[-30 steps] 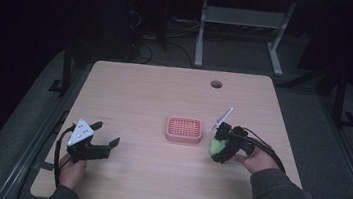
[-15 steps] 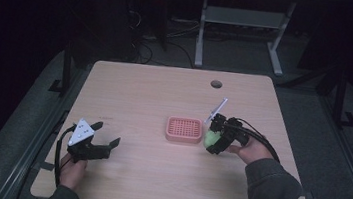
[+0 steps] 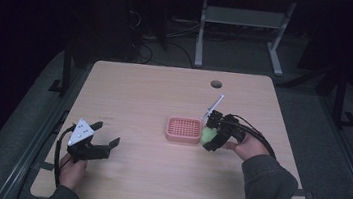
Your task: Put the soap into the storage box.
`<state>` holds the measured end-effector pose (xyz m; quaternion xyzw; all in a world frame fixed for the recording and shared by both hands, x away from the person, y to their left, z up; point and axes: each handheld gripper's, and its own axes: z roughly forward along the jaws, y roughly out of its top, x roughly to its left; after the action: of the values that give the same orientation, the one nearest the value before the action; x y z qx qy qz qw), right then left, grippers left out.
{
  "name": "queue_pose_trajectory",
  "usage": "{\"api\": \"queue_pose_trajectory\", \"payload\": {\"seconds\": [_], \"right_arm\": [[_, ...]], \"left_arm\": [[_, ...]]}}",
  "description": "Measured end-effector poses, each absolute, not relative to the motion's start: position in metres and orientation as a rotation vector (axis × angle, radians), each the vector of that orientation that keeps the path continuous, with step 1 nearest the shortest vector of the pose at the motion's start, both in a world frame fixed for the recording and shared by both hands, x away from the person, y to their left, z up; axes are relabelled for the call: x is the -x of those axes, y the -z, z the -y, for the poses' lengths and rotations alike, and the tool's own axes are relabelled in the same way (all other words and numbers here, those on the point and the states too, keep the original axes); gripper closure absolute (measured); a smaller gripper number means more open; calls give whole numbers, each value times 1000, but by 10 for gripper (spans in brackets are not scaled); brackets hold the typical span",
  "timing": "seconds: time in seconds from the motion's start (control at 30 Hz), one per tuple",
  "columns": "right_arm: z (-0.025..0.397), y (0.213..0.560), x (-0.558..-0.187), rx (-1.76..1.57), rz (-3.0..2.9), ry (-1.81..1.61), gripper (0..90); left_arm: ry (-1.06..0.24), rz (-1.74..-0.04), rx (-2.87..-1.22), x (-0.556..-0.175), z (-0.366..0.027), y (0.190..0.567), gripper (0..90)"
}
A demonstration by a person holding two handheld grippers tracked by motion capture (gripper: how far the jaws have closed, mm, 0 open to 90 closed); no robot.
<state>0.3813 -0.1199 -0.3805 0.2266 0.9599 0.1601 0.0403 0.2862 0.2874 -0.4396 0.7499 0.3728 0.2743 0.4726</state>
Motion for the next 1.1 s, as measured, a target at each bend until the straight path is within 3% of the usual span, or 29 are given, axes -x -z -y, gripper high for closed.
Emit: {"api": "queue_pose_trajectory", "payload": {"seconds": [1.1], "right_arm": [[96, 370, -402, -663, -2951, -504, 265]], "left_arm": [[-671, -912, -1835, -286, -288, 439, 141]]}}
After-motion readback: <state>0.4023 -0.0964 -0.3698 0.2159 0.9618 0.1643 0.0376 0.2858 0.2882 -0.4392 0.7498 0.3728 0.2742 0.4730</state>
